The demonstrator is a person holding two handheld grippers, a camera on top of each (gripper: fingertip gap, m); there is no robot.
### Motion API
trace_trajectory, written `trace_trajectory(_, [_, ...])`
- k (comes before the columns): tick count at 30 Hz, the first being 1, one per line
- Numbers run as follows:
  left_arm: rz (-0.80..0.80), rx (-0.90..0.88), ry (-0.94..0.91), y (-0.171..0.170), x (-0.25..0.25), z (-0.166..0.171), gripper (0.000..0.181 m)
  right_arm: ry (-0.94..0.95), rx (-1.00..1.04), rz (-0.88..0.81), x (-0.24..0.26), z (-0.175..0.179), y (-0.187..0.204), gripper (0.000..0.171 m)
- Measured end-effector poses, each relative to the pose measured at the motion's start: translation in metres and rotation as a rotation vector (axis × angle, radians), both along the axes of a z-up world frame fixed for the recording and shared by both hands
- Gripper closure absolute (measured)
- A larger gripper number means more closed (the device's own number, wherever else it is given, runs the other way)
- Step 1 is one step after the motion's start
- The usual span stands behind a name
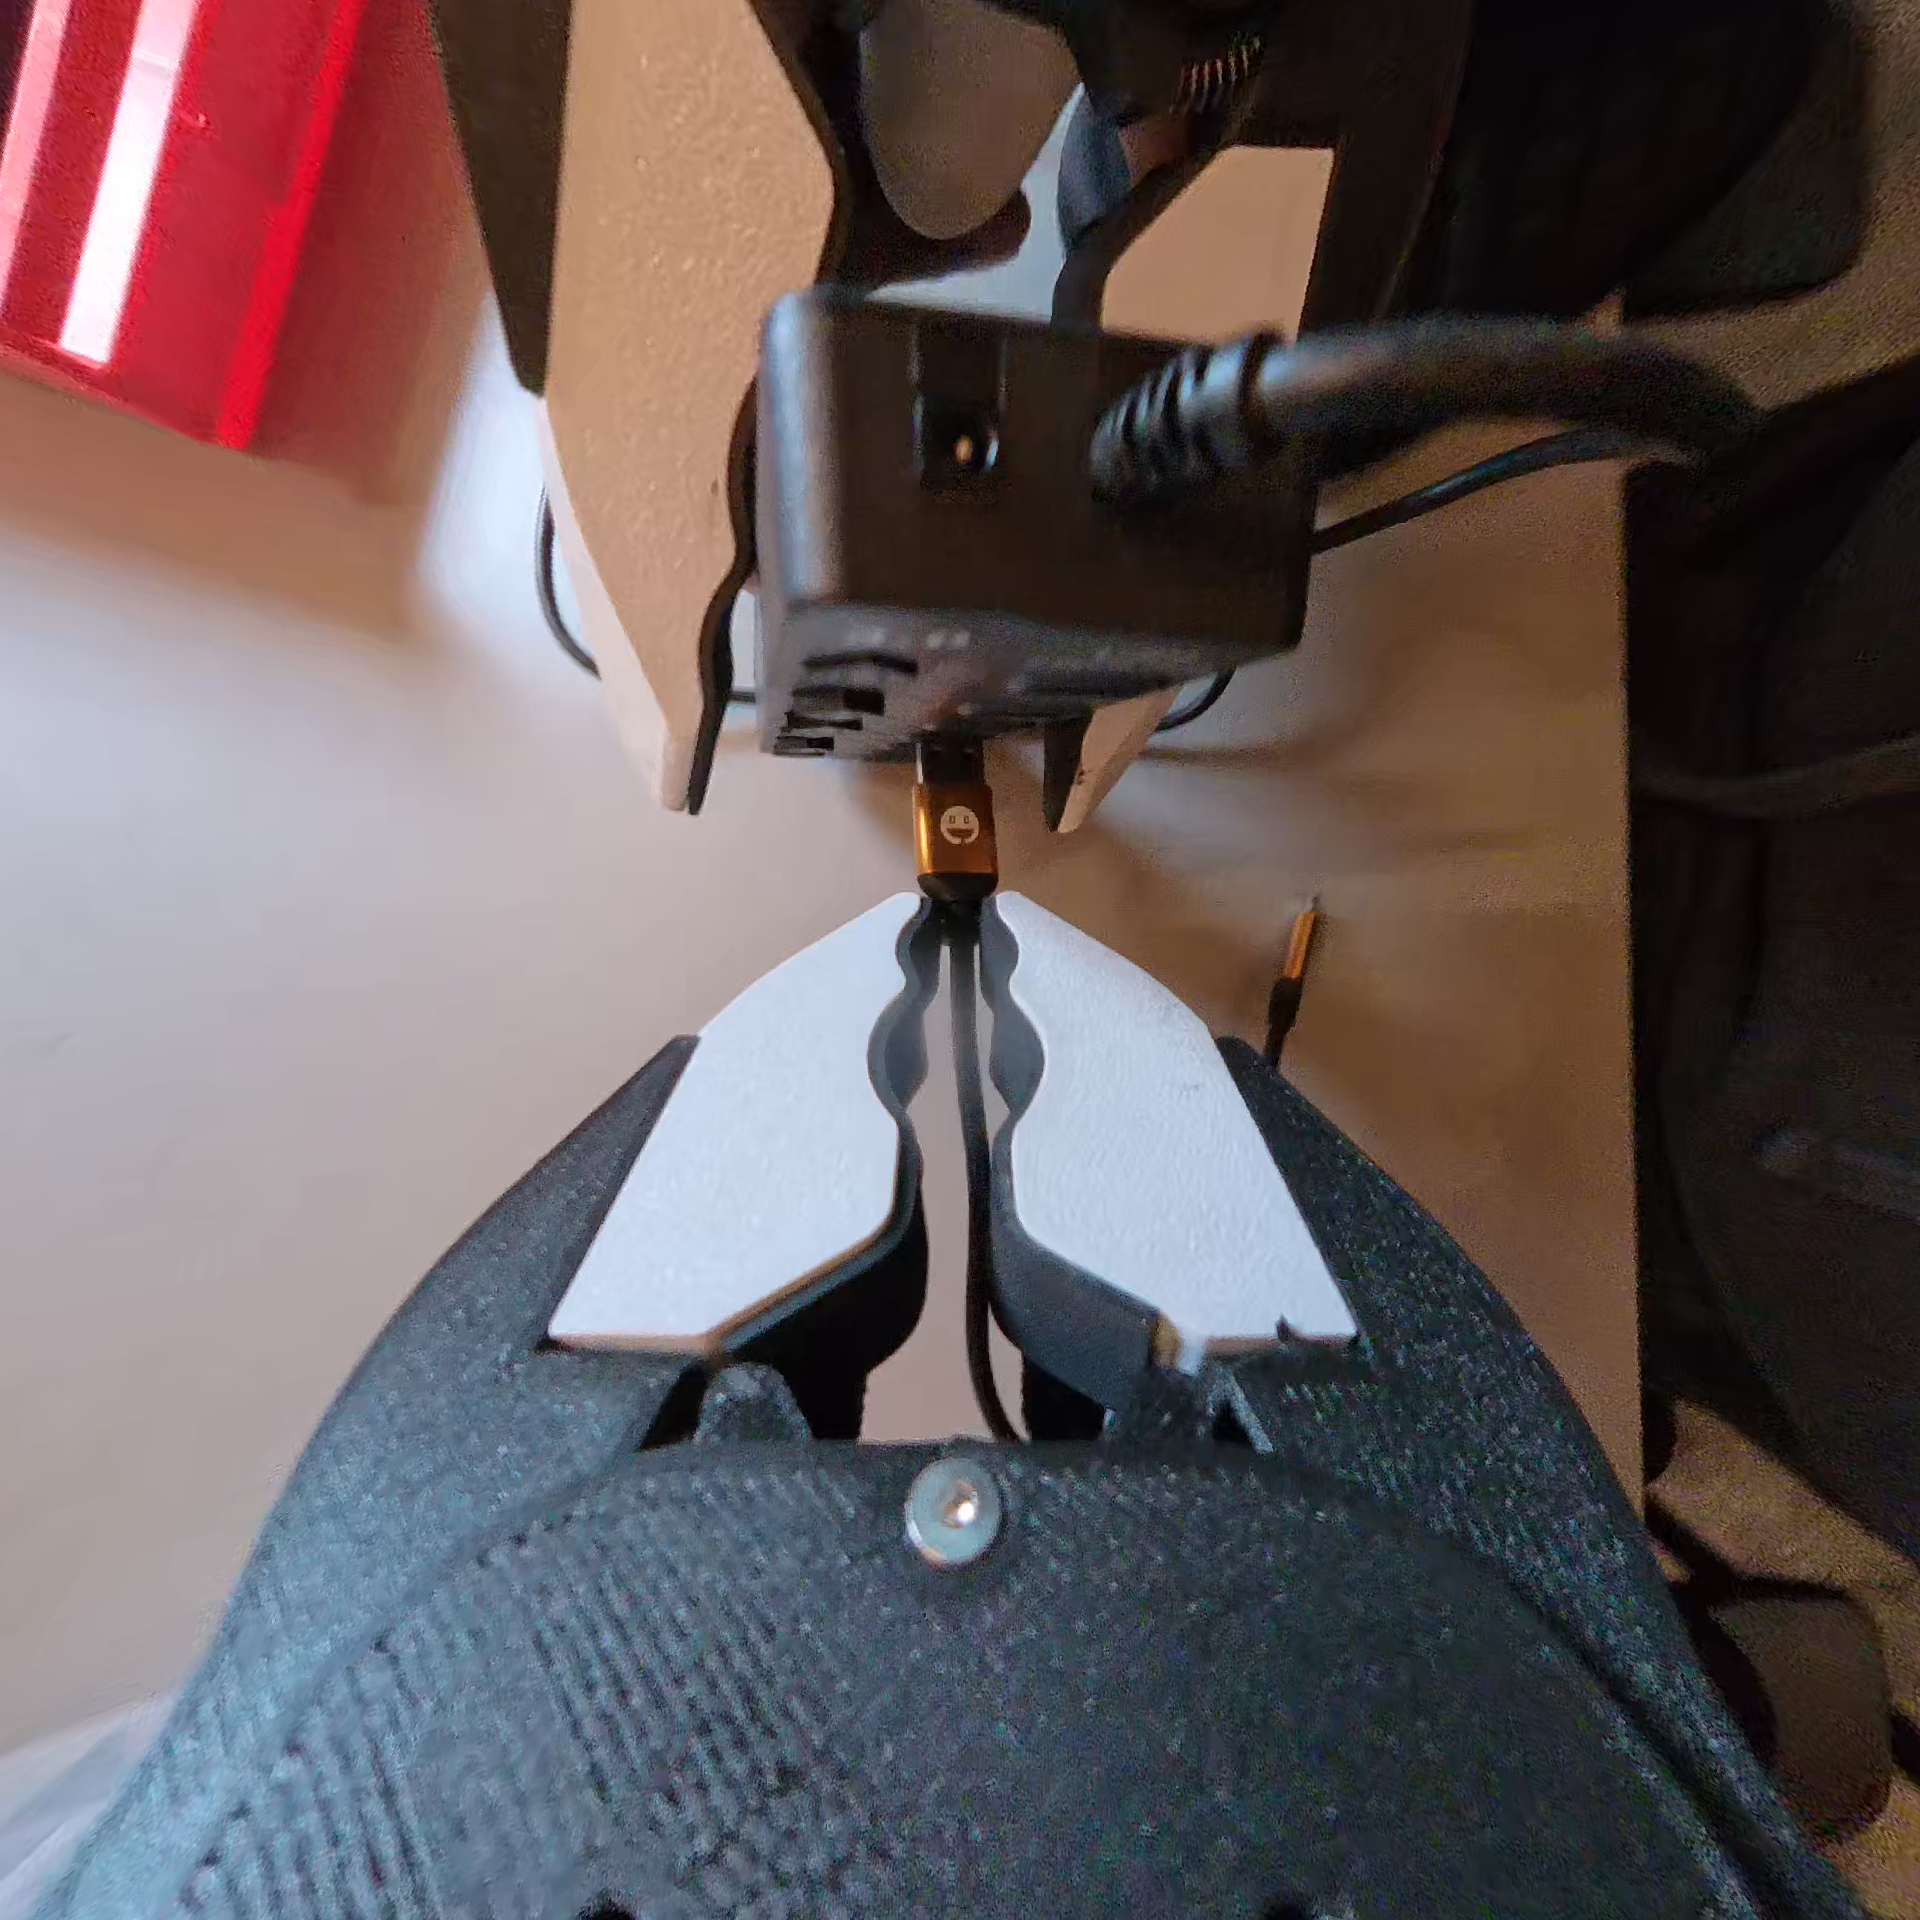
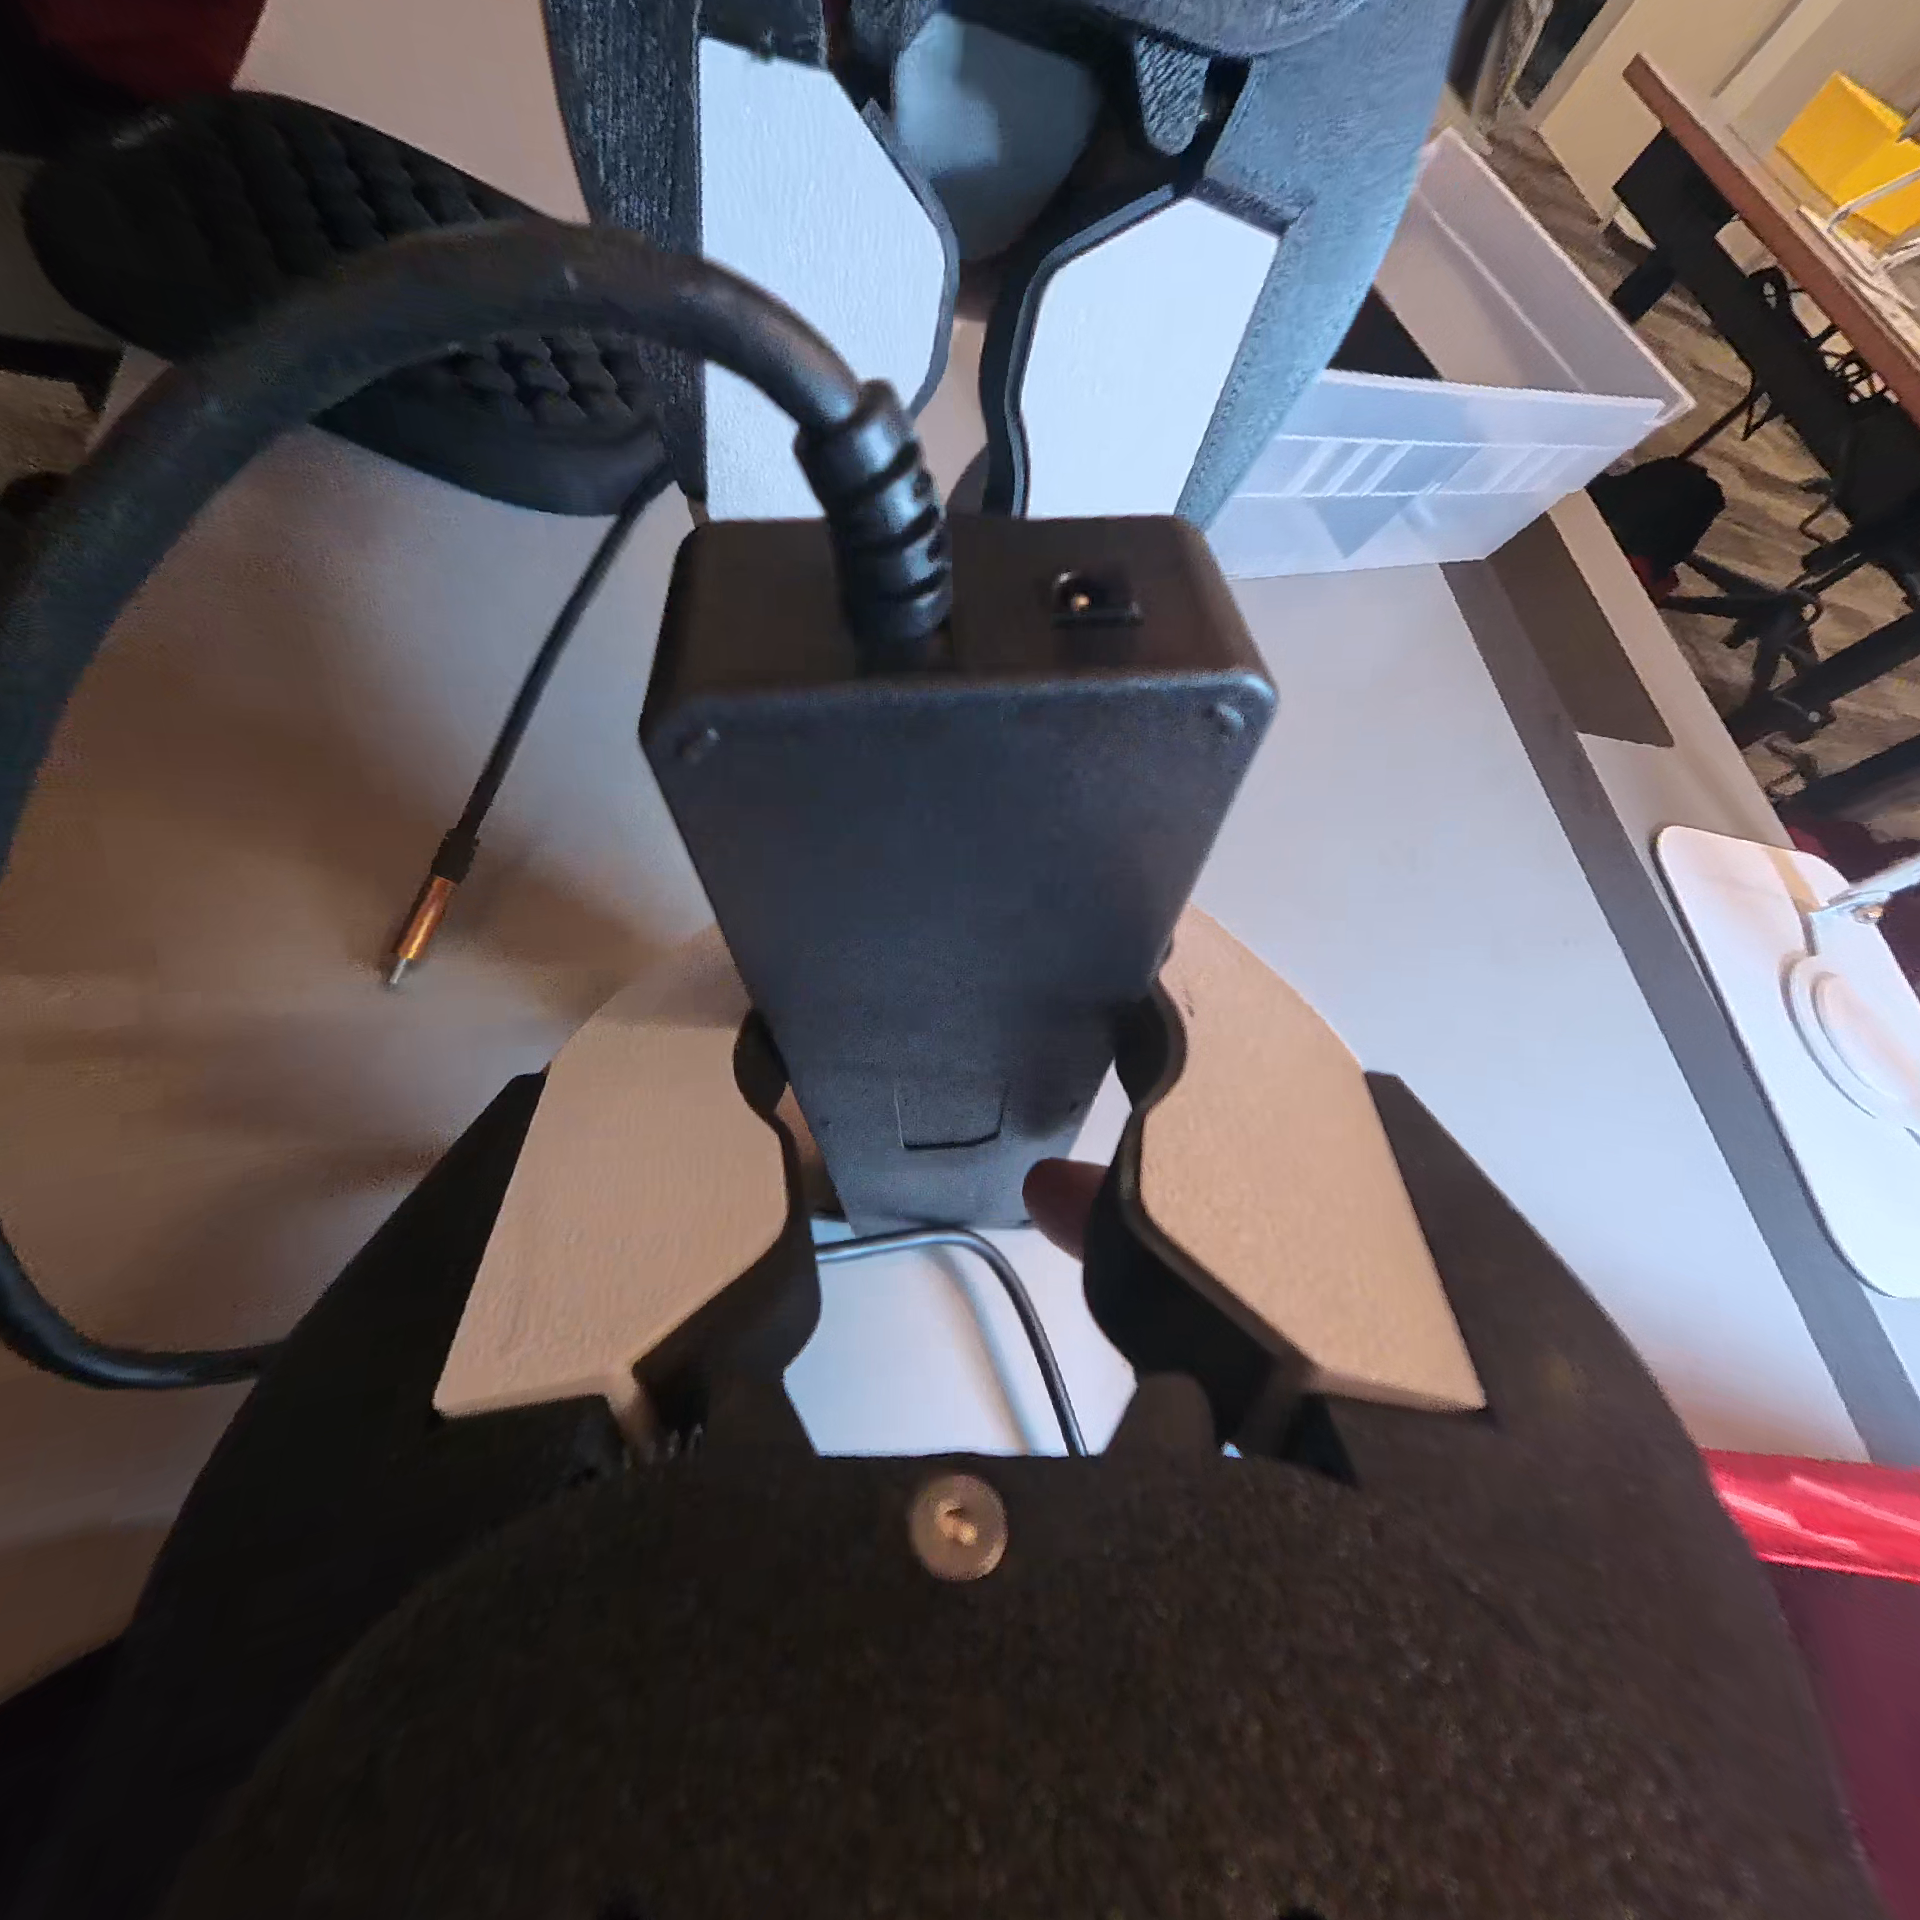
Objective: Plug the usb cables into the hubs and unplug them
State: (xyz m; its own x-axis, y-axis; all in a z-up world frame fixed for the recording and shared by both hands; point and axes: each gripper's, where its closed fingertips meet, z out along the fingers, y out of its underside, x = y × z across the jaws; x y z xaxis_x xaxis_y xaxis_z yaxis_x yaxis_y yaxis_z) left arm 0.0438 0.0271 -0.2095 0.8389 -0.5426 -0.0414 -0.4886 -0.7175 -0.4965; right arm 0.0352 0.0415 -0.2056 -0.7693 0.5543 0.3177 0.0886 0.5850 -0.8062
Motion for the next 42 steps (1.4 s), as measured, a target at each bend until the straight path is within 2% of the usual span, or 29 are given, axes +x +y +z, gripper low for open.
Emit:
trace_trajectory(5, [0.036, 0.120, -0.232, 0.006, 0.004, -0.009, 0.174, -0.031, -0.066, 0.023, 0.003, 0.001, 0.008, 0.108])
trace_trajectory(10, [0.034, 0.177, -0.298, 0.015, 0.006, -0.014, 0.174, -0.109, -0.078, 0.010, 0.004, -0.008, 0.018, 0.108])
trace_trajectory(14, [0.002, 0.162, -0.261, 0.019, 0.007, -0.014, 0.174, -0.150, -0.060, 0.014, 0.006, -0.018, 0.024, 0.107])
trace_trajectory(16, [-0.005, 0.164, -0.259, 0.021, 0.007, -0.009, 0.174, -0.109, -0.049, 0.009, 0.004, -0.013, 0.026, 0.108])
trace_trajectory(20, [-0.044, 0.197, -0.228, 0.018, 0.010, 0.015, 0.174, 0.014, -0.096, 0.037, 0.004, 0.025, 0.015, 0.109])
trace_trajectory(25, [-0.064, 0.220, -0.201, 0.013, 0.010, 0.044, 0.174, 0.052, -0.131, 0.056, 0.005, 0.038, 0.011, 0.109])
trace_trajectory(27, [-0.066, 0.207, -0.167, 0.011, 0.014, 0.042, 0.174, 0.055, -0.135, 0.061, 0.008, 0.038, 0.008, 0.109])
trace_trajectory(30, [-0.032, 0.205, -0.246, 0.011, 0.018, 0.043, 0.175, 0.076, -0.165, 0.053, 0.007, 0.043, 0.005, 0.110])
trace_trajectory(32, [-0.008, 0.224, -0.236, 0.013, 0.016, 0.035, 0.175, 0.075, -0.130, 0.043, 0.005, 0.037, 0.006, 0.110])
trace_trajectory(35, [0.031, 0.315, -0.378, 0.014, 0.018, 0.045, 0.175, 0.072, -0.194, 0.048, 0.007, 0.042, 0.007, 0.110])
trace_trajectory(39, [0.057, 0.448, -0.385, 0.010, 0.008, 0.059, 0.173, 0.103, -0.231, 0.031, 0.003, 0.049, 0.008, 0.109])
trace_trajectory(42, [0.187, 0.582, -0.368, -0.007, -0.036, 0.084, 0.161, 0.111, -0.270, 0.006, 0.003, 0.053, 0.017, 0.109])
